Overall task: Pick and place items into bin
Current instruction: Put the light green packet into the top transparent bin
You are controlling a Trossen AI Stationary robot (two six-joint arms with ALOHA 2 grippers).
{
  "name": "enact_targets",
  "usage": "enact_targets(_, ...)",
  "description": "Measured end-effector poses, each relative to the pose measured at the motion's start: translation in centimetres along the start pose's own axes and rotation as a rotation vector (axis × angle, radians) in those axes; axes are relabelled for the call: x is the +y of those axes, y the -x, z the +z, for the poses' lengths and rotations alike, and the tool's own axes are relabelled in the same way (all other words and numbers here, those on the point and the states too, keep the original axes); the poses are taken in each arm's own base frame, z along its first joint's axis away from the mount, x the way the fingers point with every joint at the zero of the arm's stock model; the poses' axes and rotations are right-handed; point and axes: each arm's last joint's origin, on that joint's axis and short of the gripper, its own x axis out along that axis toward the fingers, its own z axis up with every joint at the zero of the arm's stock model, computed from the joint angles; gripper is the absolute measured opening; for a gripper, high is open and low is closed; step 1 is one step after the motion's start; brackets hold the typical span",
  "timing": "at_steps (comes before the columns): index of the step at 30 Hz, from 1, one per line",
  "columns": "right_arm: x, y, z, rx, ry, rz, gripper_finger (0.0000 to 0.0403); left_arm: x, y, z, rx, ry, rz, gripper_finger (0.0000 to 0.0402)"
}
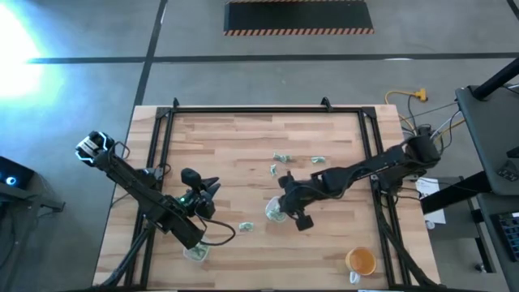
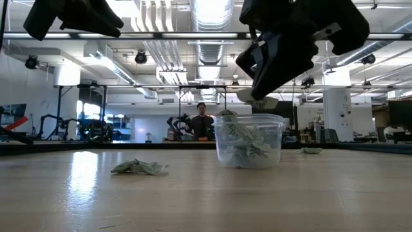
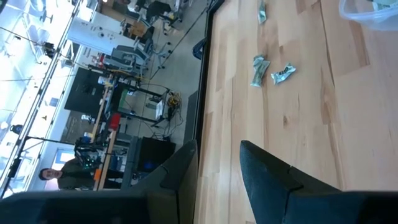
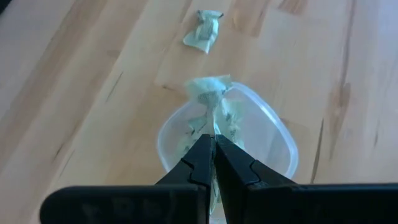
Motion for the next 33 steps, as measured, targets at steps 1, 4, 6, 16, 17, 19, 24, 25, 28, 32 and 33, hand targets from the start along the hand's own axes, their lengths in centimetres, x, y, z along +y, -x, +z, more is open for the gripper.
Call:
enact_targets(1, -0.1, -0.1, 0.1, 0.002, -0.001, -0.001, 0.0008, 0.0, 0.0, 0.0, 0.000, 0.001, 0.000, 0.0105)
enact_targets(4, -0.3, -0.4, 0.5, 0.005, -0.004, -0.003, 0.0008, 0.0, 0.0, 0.0, 0.000, 0.002, -0.001, 0.0105)
enact_targets(6, -0.5, -0.7, 0.7, 0.015, -0.008, -0.005, 0.0008, 0.0, 0.0, 0.0, 0.000, 0.002, -0.001, 0.0105)
enact_targets(16, -1.5, -1.2, 0.4, 0.072, -0.069, -0.030, 0.0009, 0.0, 0.0, 0.0, 0.001, 0.000, -0.001, 0.0105)
enact_targets(17, -1.6, -1.2, 0.4, 0.073, -0.071, -0.034, 0.0009, 0.0, 0.0, 0.0, 0.001, 0.001, -0.001, 0.0105)
enact_targets(19, -1.6, -1.2, 0.4, 0.073, -0.068, -0.035, 0.0014, 0.0, 0.0, 0.0, 0.001, 0.001, -0.001, 0.0105)
enact_targets(24, -1.6, -1.2, 0.4, 0.071, -0.067, -0.034, 0.0042, 0.0, 0.0, 0.0, 0.001, 0.002, -0.001, 0.0105)
enact_targets(25, -1.6, -1.2, 0.4, 0.072, -0.067, -0.034, 0.0048, 0.0, 0.0, 0.0, 0.001, 0.004, -0.001, 0.0105)
enact_targets(28, -1.6, -1.2, 0.4, 0.072, -0.069, -0.035, 0.0070, 0.0, 0.0, 0.0, 0.000, 0.005, -0.001, 0.0105)
enact_targets(32, -1.5, -0.7, 0.6, 0.102, -0.061, -0.030, 0.0092, -0.1, 0.0, 0.0, -0.001, 0.009, -0.002, 0.0105)
enact_targets(33, -1.5, -0.4, 0.8, 0.120, -0.062, -0.029, 0.0096, -0.1, 0.0, 0.0, -0.001, 0.012, -0.005, 0.0105)
